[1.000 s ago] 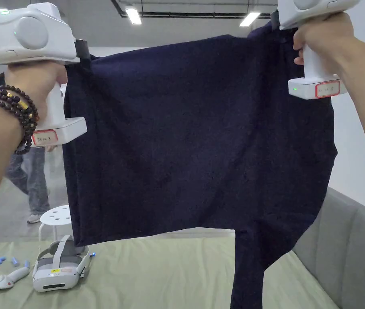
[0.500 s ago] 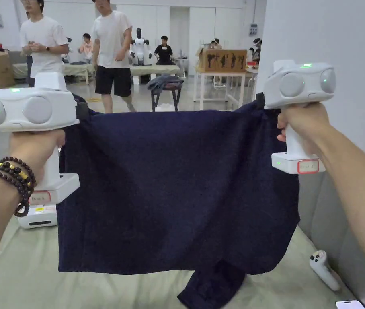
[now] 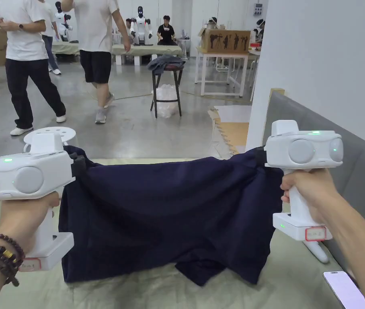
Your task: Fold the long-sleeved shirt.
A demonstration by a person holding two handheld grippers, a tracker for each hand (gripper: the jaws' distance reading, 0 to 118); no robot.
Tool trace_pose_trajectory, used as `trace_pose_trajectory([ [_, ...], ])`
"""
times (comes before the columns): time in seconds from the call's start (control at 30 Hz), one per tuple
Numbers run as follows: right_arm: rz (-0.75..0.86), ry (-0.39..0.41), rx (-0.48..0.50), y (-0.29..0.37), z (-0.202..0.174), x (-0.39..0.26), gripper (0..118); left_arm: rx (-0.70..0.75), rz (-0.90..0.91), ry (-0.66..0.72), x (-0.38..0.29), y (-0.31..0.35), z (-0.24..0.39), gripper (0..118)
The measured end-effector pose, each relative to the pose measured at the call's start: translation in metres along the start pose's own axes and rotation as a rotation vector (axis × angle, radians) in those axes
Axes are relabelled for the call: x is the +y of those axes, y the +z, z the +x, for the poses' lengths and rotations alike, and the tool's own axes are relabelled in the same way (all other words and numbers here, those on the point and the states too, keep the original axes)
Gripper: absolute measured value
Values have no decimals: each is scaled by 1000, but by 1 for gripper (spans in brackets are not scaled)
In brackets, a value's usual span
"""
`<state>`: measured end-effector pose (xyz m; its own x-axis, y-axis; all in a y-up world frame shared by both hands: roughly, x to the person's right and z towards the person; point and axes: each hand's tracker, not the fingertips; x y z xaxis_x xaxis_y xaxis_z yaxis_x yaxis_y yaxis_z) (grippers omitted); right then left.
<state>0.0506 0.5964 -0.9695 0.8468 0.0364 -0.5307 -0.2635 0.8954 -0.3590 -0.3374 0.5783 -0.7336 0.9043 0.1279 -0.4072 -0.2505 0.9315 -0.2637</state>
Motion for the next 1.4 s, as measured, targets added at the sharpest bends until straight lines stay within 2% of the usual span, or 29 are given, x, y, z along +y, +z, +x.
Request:
trace_pose_trajectory([
  [0.17, -12, 38, 68, 74, -5, -63, 1, -6, -34, 36, -65, 85, -28, 14],
  [0.2, -25, 53, 93, 85, -6, -78, 1, -3, -43, 32, -84, 108, -18, 14],
  [0.3, -111, 96, 150, 118, -13, -132, 1, 17, -151, 38, -133, 144, -31, 14],
  [0.4, -249, 140, 214, 145, -23, -189, 1, 23, -298, -29, -188, 184, -27, 14],
  [0.47, -366, 137, 251, 155, -28, -232, 1, 17, -428, -48, -222, 203, -30, 14],
  [0.57, -587, 204, 281, 164, -38, -294, 1, 7, -616, 43, -267, 222, -34, 14],
  [0.67, -810, 228, 345, 166, -41, -342, 1, 16, -723, 11, -294, 232, -40, 14],
  [0.8, -898, 251, 376, 168, -41, -365, 1, 12, -741, 14, -300, 236, -42, 14],
  [0.83, -878, 245, 365, 167, -42, -366, 2, 12, -740, 15, -300, 234, -42, 19],
  [0.87, -862, 237, 350, 164, -41, -365, 5, 15, -720, 29, -300, 234, -45, 32],
  [0.9, -837, 223, 323, 161, -41, -361, 14, 26, -682, 50, -296, 231, -47, 56],
  [0.93, -793, 189, 290, 159, -39, -356, 36, 33, -647, 49, -292, 228, -48, 88],
  [0.97, -744, 161, 270, 157, -37, -350, 64, 34, -628, 44, -288, 224, -49, 103],
  [1.0, -681, 119, 249, 153, -33, -342, 92, 32, -592, 56, -282, 224, -51, 107],
  [1.03, -628, 82, 213, 149, -29, -335, 117, 29, -563, 66, -274, 223, -52, 106],
  [1.07, -594, 45, 177, 145, -24, -329, 118, 20, -530, 71, -264, 221, -52, 106],
  [1.1, -572, 32, 154, 144, -21, -320, 116, 11, -500, 74, -253, 219, -53, 105],
  [1.13, -549, 23, 164, 147, -17, -309, 112, 9, -472, 75, -243, 218, -53, 100],
  [1.17, -540, 7, 183, 148, -13, -301, 108, 4, -454, 72, -234, 217, -53, 100],
  [1.2, -529, -23, 188, 149, -8, -293, 108, 0, -435, 73, -223, 216, -52, 96],
  [1.23, -497, -47, 168, 152, -4, -287, 80, -8, -409, 70, -215, 214, -51, 73],
  [1.27, -481, -65, 137, 152, -2, -285, 32, -15, -409, 61, -209, 204, -53, 27],
  [1.3, -492, -80, 89, 154, 2, -284, 1, 27, -422, 43, -208, 195, -51, 8],
  [1.4, -512, -52, 78, 165, 5, -285, 2, 31, -437, -17, -203, 165, -48, 4],
])
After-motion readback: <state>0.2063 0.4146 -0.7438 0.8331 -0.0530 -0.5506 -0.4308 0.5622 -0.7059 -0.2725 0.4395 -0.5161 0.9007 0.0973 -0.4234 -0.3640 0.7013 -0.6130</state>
